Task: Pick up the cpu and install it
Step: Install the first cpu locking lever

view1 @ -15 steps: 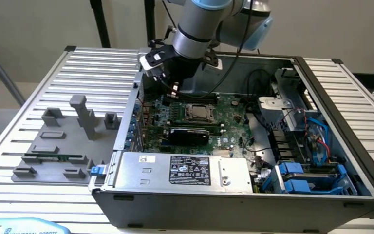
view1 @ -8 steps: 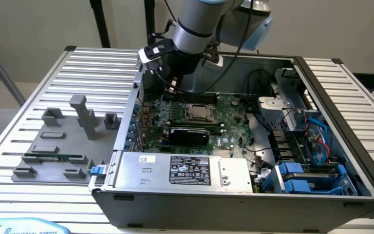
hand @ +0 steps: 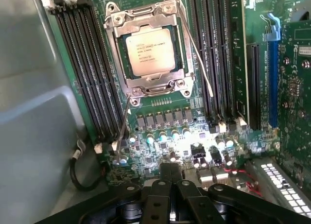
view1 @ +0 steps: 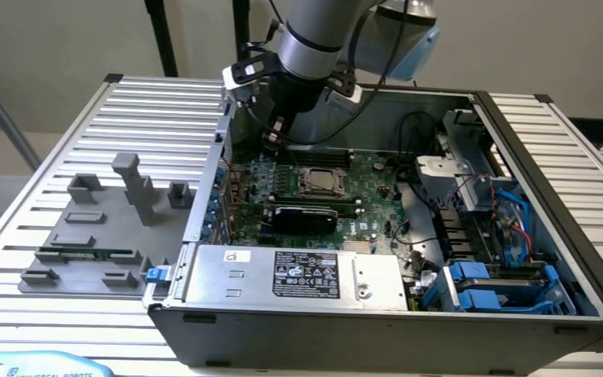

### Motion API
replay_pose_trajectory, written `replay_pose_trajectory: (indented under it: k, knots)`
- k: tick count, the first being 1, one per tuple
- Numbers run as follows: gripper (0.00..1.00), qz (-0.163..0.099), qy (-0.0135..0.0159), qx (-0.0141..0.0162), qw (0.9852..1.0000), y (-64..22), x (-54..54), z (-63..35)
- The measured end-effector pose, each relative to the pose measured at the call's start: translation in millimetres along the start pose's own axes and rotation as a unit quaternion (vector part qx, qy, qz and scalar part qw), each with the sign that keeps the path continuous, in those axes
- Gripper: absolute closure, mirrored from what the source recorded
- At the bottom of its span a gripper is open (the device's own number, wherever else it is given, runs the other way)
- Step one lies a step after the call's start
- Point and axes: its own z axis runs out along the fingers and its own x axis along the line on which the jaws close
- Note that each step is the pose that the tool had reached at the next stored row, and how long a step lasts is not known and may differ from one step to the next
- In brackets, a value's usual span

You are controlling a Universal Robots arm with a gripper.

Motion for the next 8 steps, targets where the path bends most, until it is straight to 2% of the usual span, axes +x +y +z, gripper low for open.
replay_pose_trajectory:
  k: [5,6,8]
  knots:
    - [0.89,0.041,0.0124,-0.0012,0.9991,0.1,0.0,0.4]
    - [0.89,0.048,0.0155,-0.0011,0.9987,0.3,0.0,0.8]
    - [0.89,0.060,0.0237,-0.0001,0.9979,0.7,-0.1,2.2]
